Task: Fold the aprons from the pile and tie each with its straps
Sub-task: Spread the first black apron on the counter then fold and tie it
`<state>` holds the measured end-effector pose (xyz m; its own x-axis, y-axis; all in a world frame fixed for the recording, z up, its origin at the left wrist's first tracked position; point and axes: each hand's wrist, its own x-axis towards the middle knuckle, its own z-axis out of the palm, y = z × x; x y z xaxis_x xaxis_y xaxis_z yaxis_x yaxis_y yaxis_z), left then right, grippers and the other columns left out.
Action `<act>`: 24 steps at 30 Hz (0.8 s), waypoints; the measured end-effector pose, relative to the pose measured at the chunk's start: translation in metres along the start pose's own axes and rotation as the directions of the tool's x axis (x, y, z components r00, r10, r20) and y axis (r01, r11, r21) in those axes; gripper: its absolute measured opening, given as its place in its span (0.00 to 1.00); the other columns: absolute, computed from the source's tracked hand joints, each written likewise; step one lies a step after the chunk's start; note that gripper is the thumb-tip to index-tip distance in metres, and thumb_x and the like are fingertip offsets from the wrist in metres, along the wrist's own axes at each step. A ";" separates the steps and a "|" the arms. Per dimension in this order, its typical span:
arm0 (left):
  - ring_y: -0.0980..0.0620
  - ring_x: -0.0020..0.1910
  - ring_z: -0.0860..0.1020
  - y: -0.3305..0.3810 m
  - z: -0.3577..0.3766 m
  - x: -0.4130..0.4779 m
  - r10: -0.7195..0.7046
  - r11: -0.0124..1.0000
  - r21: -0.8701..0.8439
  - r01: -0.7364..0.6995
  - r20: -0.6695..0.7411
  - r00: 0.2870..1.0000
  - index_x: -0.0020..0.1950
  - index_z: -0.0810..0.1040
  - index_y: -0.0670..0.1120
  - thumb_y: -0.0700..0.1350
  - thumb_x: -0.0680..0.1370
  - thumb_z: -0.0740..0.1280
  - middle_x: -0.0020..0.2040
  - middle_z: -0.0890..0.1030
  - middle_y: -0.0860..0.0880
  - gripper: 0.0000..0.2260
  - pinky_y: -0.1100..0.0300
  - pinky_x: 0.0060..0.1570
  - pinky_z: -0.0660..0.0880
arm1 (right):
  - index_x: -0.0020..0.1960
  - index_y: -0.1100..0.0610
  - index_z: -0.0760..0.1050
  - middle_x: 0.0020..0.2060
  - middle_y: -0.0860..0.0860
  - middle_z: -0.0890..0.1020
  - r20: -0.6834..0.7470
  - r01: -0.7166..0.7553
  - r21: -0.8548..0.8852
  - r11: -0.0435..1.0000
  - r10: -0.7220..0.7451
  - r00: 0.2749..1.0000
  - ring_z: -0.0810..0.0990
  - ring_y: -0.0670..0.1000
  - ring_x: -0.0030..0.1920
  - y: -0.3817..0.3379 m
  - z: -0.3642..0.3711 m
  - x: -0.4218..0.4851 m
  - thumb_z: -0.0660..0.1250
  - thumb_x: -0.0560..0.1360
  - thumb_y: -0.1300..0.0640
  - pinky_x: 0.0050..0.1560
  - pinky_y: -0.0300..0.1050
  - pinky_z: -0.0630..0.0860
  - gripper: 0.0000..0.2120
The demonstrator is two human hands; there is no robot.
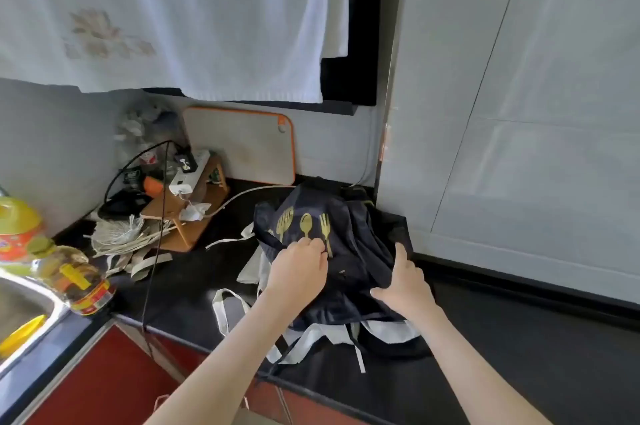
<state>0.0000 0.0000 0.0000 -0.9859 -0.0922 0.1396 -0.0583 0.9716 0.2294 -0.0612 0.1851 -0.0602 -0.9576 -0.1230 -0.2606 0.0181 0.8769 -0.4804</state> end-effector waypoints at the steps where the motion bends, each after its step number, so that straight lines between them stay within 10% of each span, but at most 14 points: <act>1: 0.47 0.54 0.76 0.000 0.001 0.002 0.006 1.000 0.006 -0.006 0.011 1.000 0.61 0.73 0.46 0.48 0.84 0.53 0.56 0.77 0.48 0.13 0.55 0.49 0.73 | 0.76 0.56 0.50 0.65 0.56 0.70 0.006 0.001 -0.085 0.996 0.000 1.000 0.69 0.59 0.65 0.003 0.001 0.003 0.69 0.75 0.52 0.59 0.51 0.71 0.39; 4: 0.48 0.56 0.75 0.002 0.003 0.011 0.026 0.999 -0.030 -0.027 -0.011 1.000 0.65 0.72 0.46 0.48 0.84 0.53 0.58 0.76 0.48 0.14 0.56 0.50 0.72 | 0.49 0.58 0.70 0.45 0.53 0.76 -0.061 -0.027 -0.122 0.992 0.020 0.998 0.77 0.58 0.52 0.004 -0.002 0.009 0.57 0.80 0.61 0.48 0.49 0.73 0.04; 8: 0.47 0.60 0.74 0.015 0.005 0.018 0.099 0.992 -0.090 -0.092 0.075 0.992 0.74 0.63 0.50 0.49 0.82 0.57 0.67 0.71 0.49 0.19 0.54 0.53 0.73 | 0.56 0.62 0.74 0.48 0.58 0.78 -0.182 0.032 0.245 0.969 0.014 0.983 0.76 0.58 0.48 -0.007 -0.029 0.002 0.53 0.82 0.62 0.42 0.46 0.68 0.12; 12: 0.50 0.56 0.77 0.060 -0.019 0.023 0.198 0.970 -0.127 -0.206 -0.074 0.977 0.74 0.64 0.54 0.51 0.83 0.56 0.67 0.73 0.54 0.19 0.57 0.47 0.74 | 0.45 0.61 0.75 0.39 0.57 0.76 -0.140 -0.010 0.762 0.647 0.179 0.974 0.73 0.54 0.39 -0.025 -0.108 -0.016 0.53 0.79 0.66 0.39 0.44 0.65 0.12; 19: 0.51 0.78 0.51 0.157 -0.079 0.011 0.363 0.846 -0.399 -0.355 -0.059 0.930 0.78 0.52 0.52 0.76 0.61 0.57 0.79 0.54 0.51 0.51 0.41 0.75 0.52 | 0.63 0.54 0.72 0.45 0.57 0.79 -0.414 0.327 0.822 0.467 0.095 0.905 0.80 0.53 0.45 -0.029 -0.231 -0.097 0.54 0.79 0.66 0.49 0.46 0.78 0.17; 24: 0.56 0.78 0.47 0.206 -0.096 -0.017 0.445 0.538 -0.787 -0.302 -0.040 0.895 0.78 0.49 0.55 0.72 0.63 0.63 0.79 0.52 0.54 0.49 0.45 0.76 0.51 | 0.58 0.53 0.80 0.44 0.56 0.80 -0.483 0.432 0.779 0.454 -0.004 0.875 0.81 0.52 0.45 -0.014 -0.259 -0.155 0.52 0.79 0.67 0.50 0.46 0.79 0.21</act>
<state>0.0199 0.1806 0.1371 -0.9018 0.3413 0.2652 0.3902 0.3789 0.8391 0.0123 0.3122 0.2032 -0.9774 0.1138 0.1784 -0.1815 -0.0176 -0.9832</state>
